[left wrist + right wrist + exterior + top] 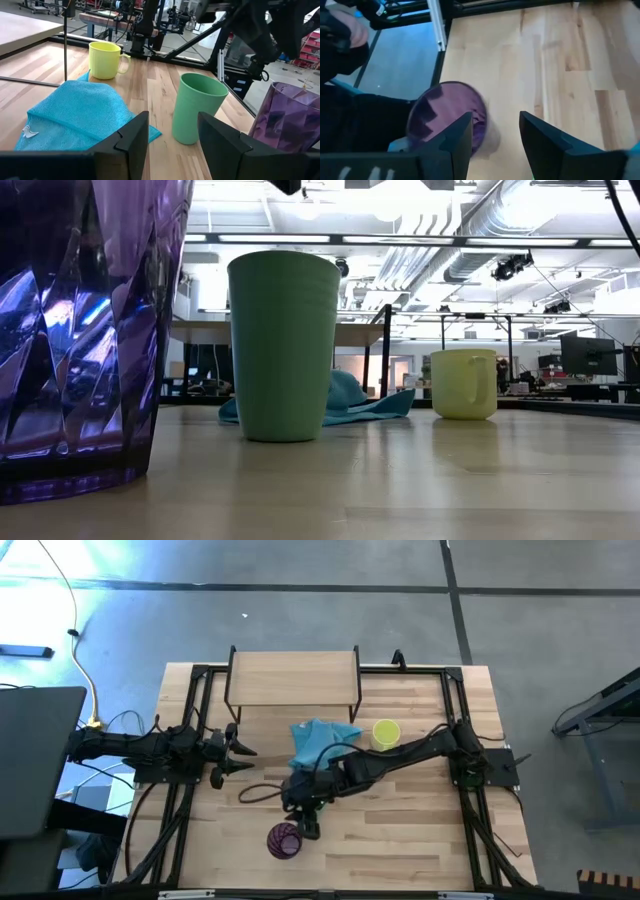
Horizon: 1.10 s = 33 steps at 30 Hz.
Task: Stack small to large cups/mugs on shelf
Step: Put the violet cup on the shelf
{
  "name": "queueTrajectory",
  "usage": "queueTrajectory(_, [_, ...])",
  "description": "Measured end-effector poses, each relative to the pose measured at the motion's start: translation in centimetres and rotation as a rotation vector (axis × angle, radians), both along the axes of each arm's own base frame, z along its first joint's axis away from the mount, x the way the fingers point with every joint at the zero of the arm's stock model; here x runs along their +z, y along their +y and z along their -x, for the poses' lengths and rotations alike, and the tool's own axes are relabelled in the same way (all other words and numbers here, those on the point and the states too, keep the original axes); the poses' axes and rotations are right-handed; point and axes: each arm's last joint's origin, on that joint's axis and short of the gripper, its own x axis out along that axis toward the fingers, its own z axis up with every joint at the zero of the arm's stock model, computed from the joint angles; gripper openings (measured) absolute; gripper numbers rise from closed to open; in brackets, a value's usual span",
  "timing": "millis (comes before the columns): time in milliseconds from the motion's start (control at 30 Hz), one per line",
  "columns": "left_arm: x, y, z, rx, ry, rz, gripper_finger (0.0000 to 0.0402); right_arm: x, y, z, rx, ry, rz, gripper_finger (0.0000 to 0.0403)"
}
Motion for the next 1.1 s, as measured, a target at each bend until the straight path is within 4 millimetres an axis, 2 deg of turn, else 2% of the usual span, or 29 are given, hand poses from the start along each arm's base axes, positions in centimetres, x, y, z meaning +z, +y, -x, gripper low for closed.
queueTrajectory(300, [0.0, 0.0, 0.0, 0.0, 0.0, 0.0, 0.0156, 0.0, 2.0, 0.6, 0.0, -0.025, 0.052, 0.0151])
queueTrajectory(567, [0.0, 0.0, 0.0, 0.001, 0.0, 0.0, 0.0156, -0.5, 2.3, 0.5, -0.068, -0.024, 0.068, 0.0151])
queueTrajectory(800, [0.0, 0.0, 0.0, 0.001, -0.001, 0.0, 0.0156, -2.6, 2.8, -0.5, -0.05, 0.019, 0.046, 0.0151])
queueTrajectory(1100, [0.0, 0.0, 0.0, 0.001, 0.0, 0.0, 0.0156, -2.7, 2.7, -0.6, -0.064, 0.015, 0.062, 0.0151])
